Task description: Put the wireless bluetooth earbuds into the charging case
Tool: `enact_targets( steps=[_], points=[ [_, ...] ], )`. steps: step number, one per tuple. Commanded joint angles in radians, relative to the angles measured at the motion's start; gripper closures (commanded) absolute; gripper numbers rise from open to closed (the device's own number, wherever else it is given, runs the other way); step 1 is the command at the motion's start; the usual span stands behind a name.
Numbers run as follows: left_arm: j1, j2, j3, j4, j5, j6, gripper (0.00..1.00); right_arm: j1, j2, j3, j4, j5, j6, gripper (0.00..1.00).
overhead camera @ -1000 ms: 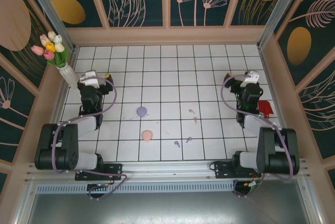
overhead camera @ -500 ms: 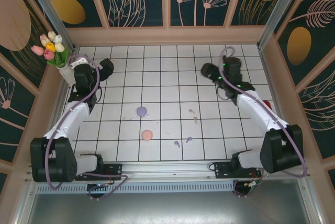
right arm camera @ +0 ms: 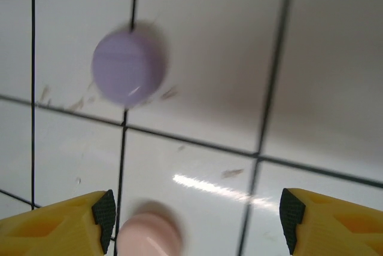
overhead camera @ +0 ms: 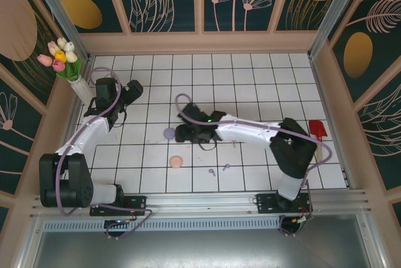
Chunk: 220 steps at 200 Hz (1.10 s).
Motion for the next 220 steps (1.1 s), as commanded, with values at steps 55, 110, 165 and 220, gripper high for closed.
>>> enact_targets(
  steps=[55,110,165,220],
  points=[
    [-0.003,0.033,0.106,-0.093,-0.012,0.005,0.01,0.198,0.233,0.232,-0.229,0.084,-0.095,0.22],
    [-0.003,0.049,0.125,-0.099,-0.005,0.009,0.01,0.215,0.243,0.194,-0.236,0.09,-0.106,0.21],
    [-0.003,0.057,0.124,-0.091,0.001,0.005,0.01,0.212,0.251,0.167,-0.258,0.118,-0.146,0.21],
    [-0.002,0.062,0.125,-0.087,0.014,-0.001,0.01,0.143,0.189,0.081,-0.266,0.171,-0.165,0.22]
  ],
)
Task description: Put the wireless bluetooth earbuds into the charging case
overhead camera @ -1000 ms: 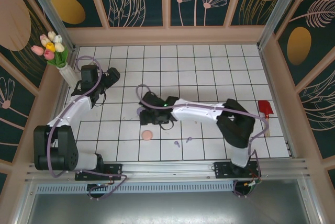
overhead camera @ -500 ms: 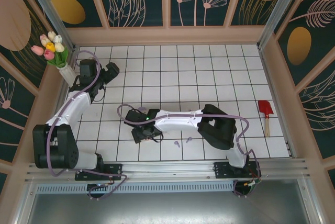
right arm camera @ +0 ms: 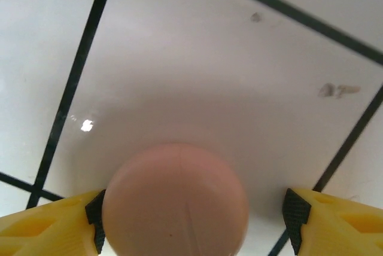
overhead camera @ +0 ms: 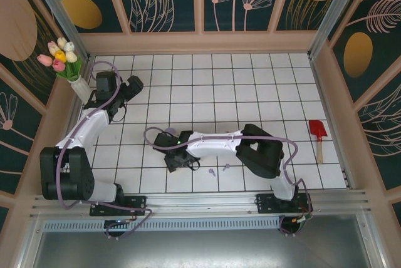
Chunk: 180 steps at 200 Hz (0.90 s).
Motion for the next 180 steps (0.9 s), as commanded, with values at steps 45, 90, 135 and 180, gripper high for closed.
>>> enact_targets(
  steps=[45,90,135,180],
  points=[
    [-0.003,0.008,0.025,-0.003,0.045,-0.015,0.01,-0.162,-0.132,-0.137,-0.069,0.122,-0.036,0.22],
    [-0.003,0.003,0.026,0.026,0.089,-0.054,0.01,-0.216,-0.252,-0.115,-0.079,0.076,0.026,0.22],
    [-0.003,0.023,0.066,0.033,0.121,-0.063,0.01,-0.216,-0.248,-0.149,-0.042,-0.001,0.081,0.22],
    [-0.003,0.019,0.066,0.031,0.121,-0.058,0.01,-0.197,-0.27,-0.214,-0.031,-0.032,0.11,0.22]
  ],
)
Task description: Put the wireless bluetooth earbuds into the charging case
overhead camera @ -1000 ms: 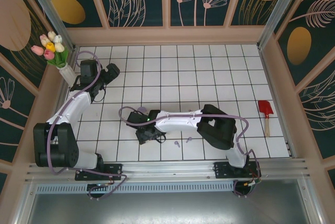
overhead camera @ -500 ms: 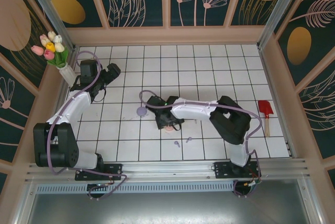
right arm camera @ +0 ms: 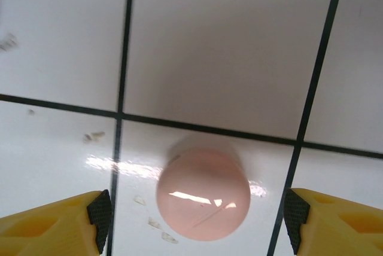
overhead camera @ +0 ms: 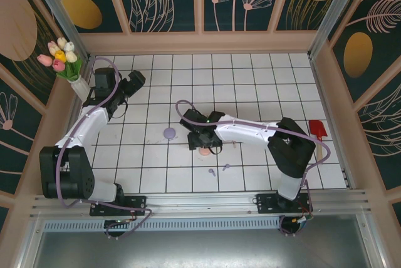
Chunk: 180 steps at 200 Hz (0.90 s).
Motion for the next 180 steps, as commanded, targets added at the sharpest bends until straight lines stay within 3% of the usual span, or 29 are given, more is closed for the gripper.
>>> enact_targets(
  steps=[1,86,180],
  points=[
    [-0.003,0.007,0.023,0.016,0.017,-0.009,0.01,0.021,-0.02,-0.026,-0.007,-0.035,0.036,0.22],
    [-0.003,0.011,0.019,0.03,0.031,-0.023,0.01,0.086,0.033,-0.046,-0.114,0.049,-0.019,0.21],
    [-0.005,0.025,0.012,0.047,0.035,-0.036,0.01,0.013,0.067,-0.059,-0.144,0.178,-0.096,0.22]
  ],
)
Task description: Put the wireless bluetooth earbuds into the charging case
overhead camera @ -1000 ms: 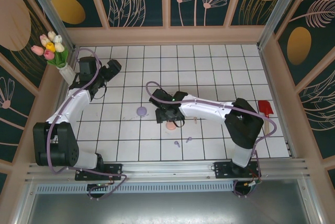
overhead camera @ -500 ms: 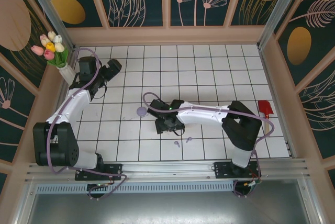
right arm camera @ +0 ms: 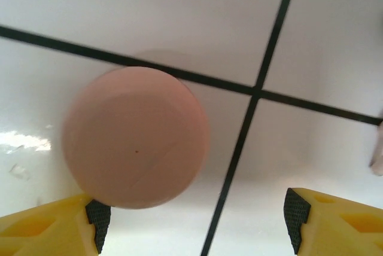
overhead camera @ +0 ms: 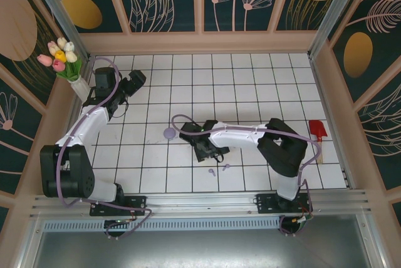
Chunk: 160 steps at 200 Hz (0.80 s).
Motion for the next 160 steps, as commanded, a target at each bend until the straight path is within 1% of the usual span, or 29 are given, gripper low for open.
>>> enact_targets(
  steps=[1,37,69,85,102,132,160],
  points=[
    [-0.005,0.015,0.013,0.023,0.01,-0.013,0.01,-0.034,0.006,-0.021,-0.035,0.066,-0.029,0.22],
    [-0.006,0.024,0.017,0.029,0.016,-0.019,0.01,-0.092,-0.012,-0.023,-0.052,0.121,-0.047,0.22],
    [-0.007,0.027,0.022,0.035,0.023,-0.022,0.01,-0.133,-0.071,-0.004,-0.09,0.15,-0.015,0.22],
    [-0.008,0.03,0.023,0.041,0.028,-0.026,0.01,-0.163,-0.119,0.004,-0.067,0.102,0.017,0.22],
    [-0.008,0.037,0.028,0.043,0.031,-0.029,0.01,-0.187,-0.162,0.01,-0.011,0.016,0.07,0.23],
    [-0.008,0.044,0.032,0.045,0.036,-0.027,0.01,-0.189,-0.198,0.018,0.108,-0.108,0.2,0.23],
    [-0.008,0.051,0.037,0.047,0.039,-0.027,0.01,-0.173,-0.142,0.063,0.126,-0.124,0.25,0.23]
  ],
)
